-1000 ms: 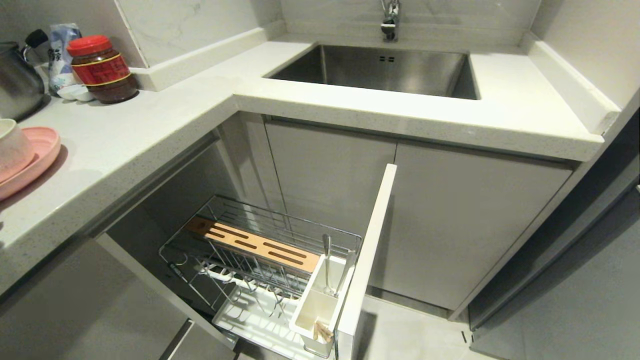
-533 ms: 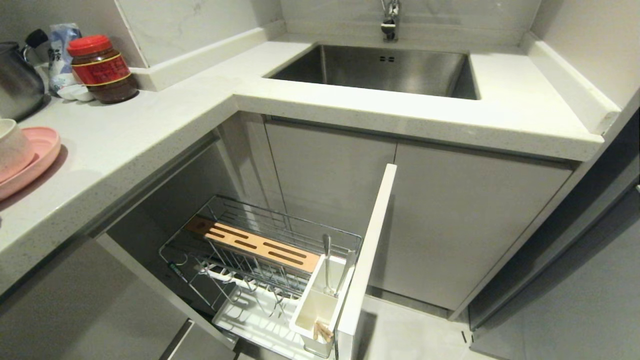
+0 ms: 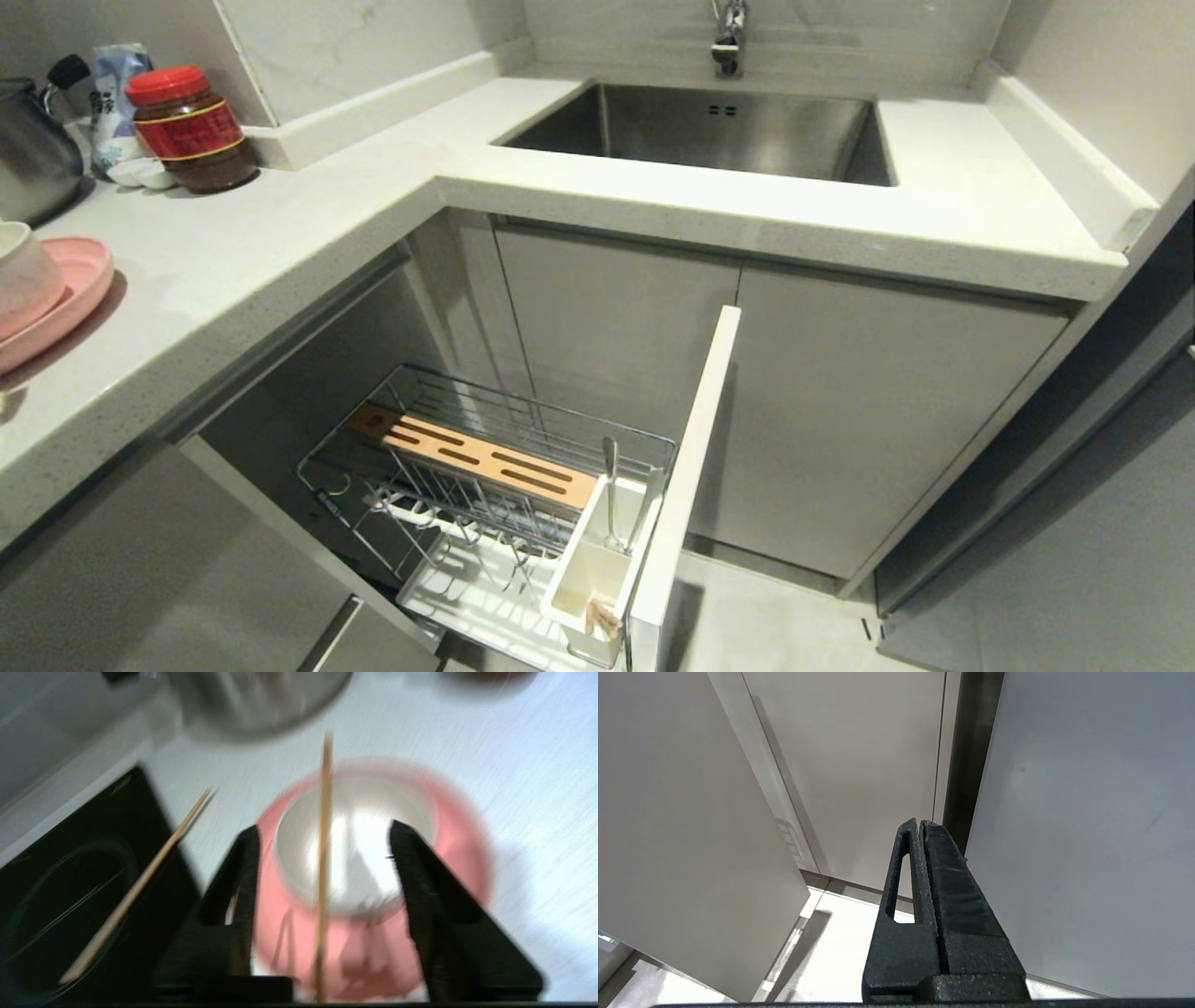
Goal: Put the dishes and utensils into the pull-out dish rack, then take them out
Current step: Take the fork out of the cupboard
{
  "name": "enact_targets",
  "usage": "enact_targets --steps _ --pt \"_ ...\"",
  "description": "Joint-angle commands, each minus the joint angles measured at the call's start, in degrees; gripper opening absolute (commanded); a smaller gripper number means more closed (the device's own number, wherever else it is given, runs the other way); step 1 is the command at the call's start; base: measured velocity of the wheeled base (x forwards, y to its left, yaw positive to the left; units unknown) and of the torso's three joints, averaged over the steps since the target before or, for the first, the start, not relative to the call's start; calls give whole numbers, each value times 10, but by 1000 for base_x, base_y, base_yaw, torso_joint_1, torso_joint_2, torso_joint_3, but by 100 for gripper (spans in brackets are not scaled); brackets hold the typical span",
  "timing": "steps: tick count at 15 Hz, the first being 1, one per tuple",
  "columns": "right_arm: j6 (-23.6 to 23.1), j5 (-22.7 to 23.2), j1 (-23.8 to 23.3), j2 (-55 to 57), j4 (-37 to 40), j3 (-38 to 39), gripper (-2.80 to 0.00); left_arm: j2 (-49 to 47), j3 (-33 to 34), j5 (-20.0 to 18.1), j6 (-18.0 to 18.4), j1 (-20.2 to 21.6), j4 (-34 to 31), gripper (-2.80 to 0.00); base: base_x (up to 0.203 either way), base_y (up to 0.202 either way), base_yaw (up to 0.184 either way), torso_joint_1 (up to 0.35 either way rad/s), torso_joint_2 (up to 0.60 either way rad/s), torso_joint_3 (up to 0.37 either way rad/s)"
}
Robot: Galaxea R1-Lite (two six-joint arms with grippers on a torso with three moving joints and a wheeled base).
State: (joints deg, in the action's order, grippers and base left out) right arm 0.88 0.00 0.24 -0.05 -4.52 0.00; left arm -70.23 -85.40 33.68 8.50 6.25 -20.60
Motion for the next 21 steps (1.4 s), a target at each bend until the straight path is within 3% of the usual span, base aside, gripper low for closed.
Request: enact_targets --steps 1,3,5,7,9,12,15,21 --pt "0 0 0 0 -1 15 -280 0 -12 2 -34 -59 64 -280 0 0 0 0 0 0" --pt "0 0 0 0 -1 15 -280 -8 -33 3 -90 -147 92 -280 0 0 0 0 0 0" --pt "0 0 0 0 -1 15 -280 -26 -56 1 -170 -240 101 -280 0 0 0 0 0 0" --pt "0 0 0 0 -1 15 -280 -70 -72 0 -249 -322 79 -280 0 0 0 0 0 0" --pt "0 0 0 0 -1 15 -280 -126 -94 -26 -315 -366 -9 -280 0 0 0 0 0 0" --pt "0 0 0 0 -1 15 -280 -204 -156 -140 -378 -388 -176 -280 0 0 0 0 0 0" --pt "0 0 0 0 -1 15 -280 -285 -189 -178 -403 -400 -271 -280 0 0 0 0 0 0" --pt "0 0 0 0 -1 15 -280 -430 -186 -187 -399 -427 -311 -280 0 0 0 0 0 0"
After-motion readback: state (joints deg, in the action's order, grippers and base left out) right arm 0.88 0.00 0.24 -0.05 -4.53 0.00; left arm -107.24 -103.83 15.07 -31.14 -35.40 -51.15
